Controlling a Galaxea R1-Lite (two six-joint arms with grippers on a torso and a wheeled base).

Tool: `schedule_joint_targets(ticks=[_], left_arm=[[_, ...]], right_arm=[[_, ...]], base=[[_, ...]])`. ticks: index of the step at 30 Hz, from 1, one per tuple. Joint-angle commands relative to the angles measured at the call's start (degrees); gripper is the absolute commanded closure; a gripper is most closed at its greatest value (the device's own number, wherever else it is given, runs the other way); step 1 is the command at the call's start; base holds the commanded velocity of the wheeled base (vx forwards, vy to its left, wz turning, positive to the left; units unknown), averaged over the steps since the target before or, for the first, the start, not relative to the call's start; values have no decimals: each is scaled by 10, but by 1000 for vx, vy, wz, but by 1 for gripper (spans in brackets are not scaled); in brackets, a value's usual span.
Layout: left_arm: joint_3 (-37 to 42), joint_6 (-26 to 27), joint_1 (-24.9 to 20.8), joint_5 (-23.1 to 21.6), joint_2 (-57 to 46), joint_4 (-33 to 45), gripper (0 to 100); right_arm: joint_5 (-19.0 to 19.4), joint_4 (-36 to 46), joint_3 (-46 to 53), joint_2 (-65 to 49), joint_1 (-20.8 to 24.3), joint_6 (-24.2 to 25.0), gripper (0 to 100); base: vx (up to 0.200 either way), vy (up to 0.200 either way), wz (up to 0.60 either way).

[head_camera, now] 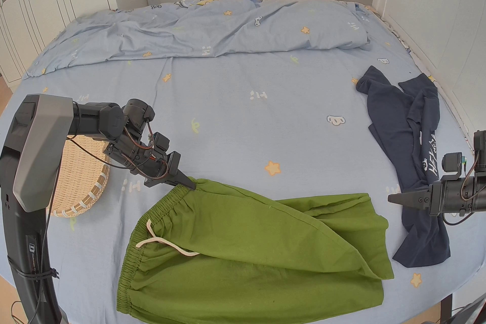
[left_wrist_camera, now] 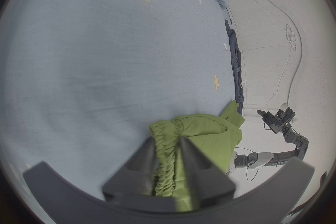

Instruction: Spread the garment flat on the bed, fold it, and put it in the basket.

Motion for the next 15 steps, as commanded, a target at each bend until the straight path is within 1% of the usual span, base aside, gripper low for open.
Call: schedule_joint_targets(ticks=[1,3,4,6,8,9,10,12,15], left_arm=[[4,0,6,0,-7,-1,100],[7,0,7,0,-12,0,100],[10,0,12,0,-36,6,100],[10,0,23,-2,-51,10,100],[10,0,23,-2,-51,10,100],[11,0,38,-6,-67,14,100],[11,0,43,-6,-73,16,100],[11,0,44,-7,-74,17,100],[12,0,49,-8,-80,18,100]], right_arm=[[0,0,1,1,4,0,0],[0,0,2,1,5,0,0],[0,-1,4,2,6,0,0],[0,-1,5,6,7,0,0],[0,-1,5,6,7,0,0],[0,-1,5,22,6,-1,0],[0,-2,5,24,3,-1,0],[0,-2,5,24,2,-1,0],[1,-14,15,56,-8,-2,0]], base=[[0,0,0],[0,0,0],[0,0,0],[0,0,0],[0,0,0],[0,0,0],[0,0,0],[0,0,0],[0,0,0]])
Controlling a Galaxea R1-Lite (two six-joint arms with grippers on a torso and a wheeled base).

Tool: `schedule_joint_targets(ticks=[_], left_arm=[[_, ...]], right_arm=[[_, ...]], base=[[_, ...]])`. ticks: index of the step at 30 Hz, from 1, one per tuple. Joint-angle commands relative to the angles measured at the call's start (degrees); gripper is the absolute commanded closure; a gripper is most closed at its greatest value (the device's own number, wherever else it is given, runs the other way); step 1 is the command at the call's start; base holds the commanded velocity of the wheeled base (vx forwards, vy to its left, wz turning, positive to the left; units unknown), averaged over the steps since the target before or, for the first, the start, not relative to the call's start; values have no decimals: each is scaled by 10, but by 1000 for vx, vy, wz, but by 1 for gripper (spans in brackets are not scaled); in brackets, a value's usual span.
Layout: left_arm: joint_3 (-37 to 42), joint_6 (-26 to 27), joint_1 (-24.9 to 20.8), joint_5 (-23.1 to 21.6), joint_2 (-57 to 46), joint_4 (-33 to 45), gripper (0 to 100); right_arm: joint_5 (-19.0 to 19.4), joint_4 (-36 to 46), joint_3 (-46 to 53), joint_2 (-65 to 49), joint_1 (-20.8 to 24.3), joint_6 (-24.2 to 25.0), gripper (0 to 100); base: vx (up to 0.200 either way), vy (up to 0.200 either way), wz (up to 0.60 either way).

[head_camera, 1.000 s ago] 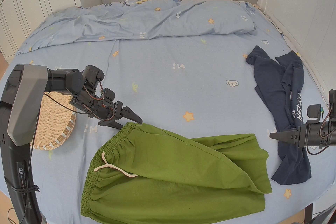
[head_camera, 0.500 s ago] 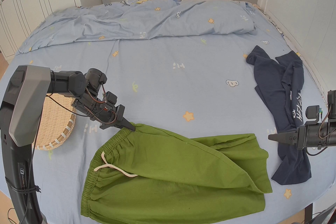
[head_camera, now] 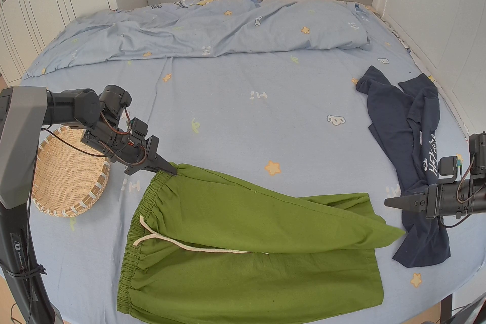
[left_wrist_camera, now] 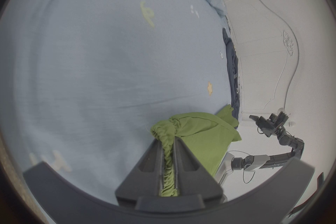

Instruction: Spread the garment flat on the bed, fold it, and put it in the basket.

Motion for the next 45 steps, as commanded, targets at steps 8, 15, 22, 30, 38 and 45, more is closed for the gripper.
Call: schedule_joint_targets(ticks=[8,15,22,30,38,45], left_arm=[[0,0,6,0,-17,-1,100],[-1,0,6,0,-16,-3,100],[-5,1,9,0,-13,-7,100],[-9,1,13,0,-5,-8,100],[-9,1,16,0,-5,-8,100],[-10,1,16,0,-4,-8,100]], right_arm=[[1,-95,51,102,-37,-1,0],[1,-152,89,119,-46,-8,0],[5,-212,122,118,-40,-9,0],[7,-217,135,100,-28,-10,0],[7,-223,139,104,-11,-7,0],[21,-248,145,117,-11,-3,0]], base=[[0,0,0],[0,0,0],[0,0,0],[0,0,0],[0,0,0],[0,0,0]])
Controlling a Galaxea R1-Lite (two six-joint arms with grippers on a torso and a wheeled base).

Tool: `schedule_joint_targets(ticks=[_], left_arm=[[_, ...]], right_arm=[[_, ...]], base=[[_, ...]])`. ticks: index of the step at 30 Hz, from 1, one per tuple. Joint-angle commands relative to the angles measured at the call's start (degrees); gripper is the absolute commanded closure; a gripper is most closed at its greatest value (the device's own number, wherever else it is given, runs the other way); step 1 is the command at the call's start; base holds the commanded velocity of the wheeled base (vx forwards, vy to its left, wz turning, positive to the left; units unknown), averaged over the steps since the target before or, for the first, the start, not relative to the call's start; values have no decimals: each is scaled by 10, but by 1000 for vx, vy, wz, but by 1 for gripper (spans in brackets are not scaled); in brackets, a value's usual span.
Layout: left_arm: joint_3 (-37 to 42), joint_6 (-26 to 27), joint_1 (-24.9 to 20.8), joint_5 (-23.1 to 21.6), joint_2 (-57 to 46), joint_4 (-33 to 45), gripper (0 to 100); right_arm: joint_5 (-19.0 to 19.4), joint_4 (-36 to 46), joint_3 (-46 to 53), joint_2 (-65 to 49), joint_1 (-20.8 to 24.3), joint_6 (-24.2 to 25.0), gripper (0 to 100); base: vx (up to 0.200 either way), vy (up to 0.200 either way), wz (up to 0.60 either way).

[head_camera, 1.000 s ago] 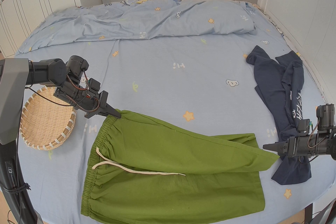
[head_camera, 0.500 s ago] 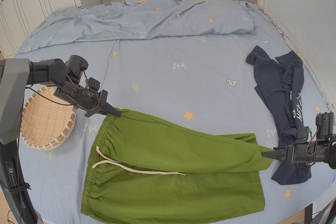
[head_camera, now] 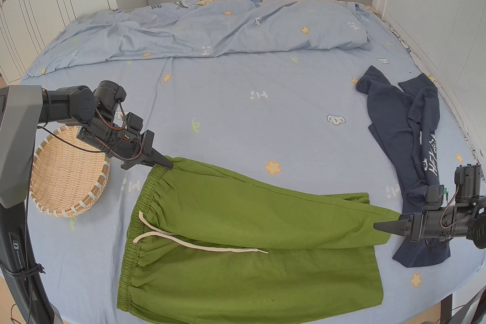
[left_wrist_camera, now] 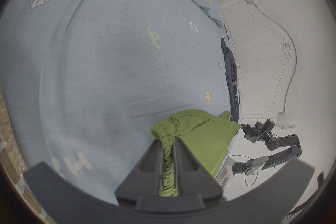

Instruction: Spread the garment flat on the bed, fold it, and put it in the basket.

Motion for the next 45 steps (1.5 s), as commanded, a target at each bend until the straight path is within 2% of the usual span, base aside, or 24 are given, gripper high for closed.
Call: schedule_joint_targets(ticks=[1,2,17,21,24,27,29,31,39,45], left_arm=[[0,0,0,0,1,0,100],[0,0,0,0,1,0,100],[2,0,1,0,0,1,100],[9,-1,2,0,-9,3,100],[9,-1,7,0,-11,5,100],[9,-1,11,-2,-18,3,100],[9,-1,12,-2,-19,3,100],[16,-2,17,-4,-35,2,100],[54,-1,42,-4,-86,-27,100],[66,-1,50,-4,-99,-30,100]], right_arm=[[6,-7,3,7,0,1,0],[10,-13,4,7,-2,1,100],[12,-26,2,21,-14,1,100],[14,-15,-13,-45,-7,9,100],[14,23,-30,-106,1,20,100],[13,142,-87,-187,29,28,100],[13,174,-103,-206,34,27,100],[12,246,-156,-240,46,26,100],[12,305,-216,-251,66,27,100],[8,304,-231,-245,73,27,100]], base=[[0,0,0],[0,0,0],[0,0,0],[0,0,0],[0,0,0],[0,0,0],[0,0,0],[0,0,0],[0,0,0],[0,0,0]])
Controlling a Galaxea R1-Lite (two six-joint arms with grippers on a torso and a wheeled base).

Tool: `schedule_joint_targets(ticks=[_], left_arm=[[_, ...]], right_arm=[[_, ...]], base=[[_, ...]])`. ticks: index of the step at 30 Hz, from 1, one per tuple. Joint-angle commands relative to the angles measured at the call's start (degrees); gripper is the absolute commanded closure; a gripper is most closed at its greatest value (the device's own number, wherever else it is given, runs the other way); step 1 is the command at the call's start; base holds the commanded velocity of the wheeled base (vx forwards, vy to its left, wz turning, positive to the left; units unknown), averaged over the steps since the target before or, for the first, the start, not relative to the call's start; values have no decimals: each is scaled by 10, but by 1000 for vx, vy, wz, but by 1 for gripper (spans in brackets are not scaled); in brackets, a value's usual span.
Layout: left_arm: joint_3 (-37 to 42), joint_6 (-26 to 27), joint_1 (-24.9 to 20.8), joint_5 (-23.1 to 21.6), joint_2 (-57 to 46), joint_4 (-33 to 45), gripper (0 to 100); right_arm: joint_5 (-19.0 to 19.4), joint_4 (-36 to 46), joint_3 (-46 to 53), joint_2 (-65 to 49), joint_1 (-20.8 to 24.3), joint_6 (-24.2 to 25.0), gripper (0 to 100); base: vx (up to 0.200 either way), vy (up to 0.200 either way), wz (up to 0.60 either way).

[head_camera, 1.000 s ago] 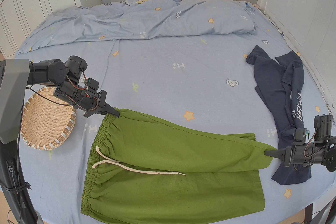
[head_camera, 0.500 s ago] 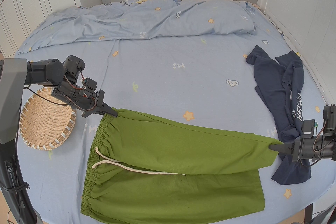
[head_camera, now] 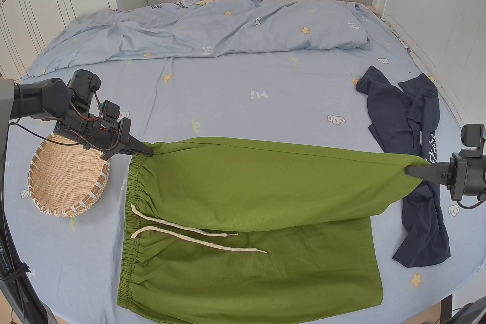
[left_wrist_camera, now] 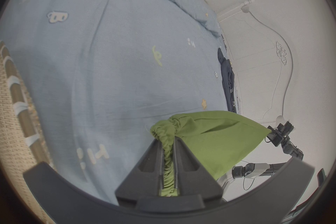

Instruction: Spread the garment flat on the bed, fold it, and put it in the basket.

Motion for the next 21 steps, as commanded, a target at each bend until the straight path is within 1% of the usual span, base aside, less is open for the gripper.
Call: schedule_joint_targets(ticks=[1,9,16,21], left_arm=[[7,-1,7,1,-22,-1,100],[14,-1,18,1,-23,-5,100],[50,-1,27,1,-32,-66,100],[56,-1,34,1,-34,-81,100]], right_arm=[[-1,-4,-20,5,4,0,100],[-3,-17,-79,87,0,-1,100],[-3,-69,-142,189,-10,1,100],[-6,-88,-191,243,-14,6,100]], base=[[0,0,0],[0,0,0],[0,0,0],[0,0,0]])
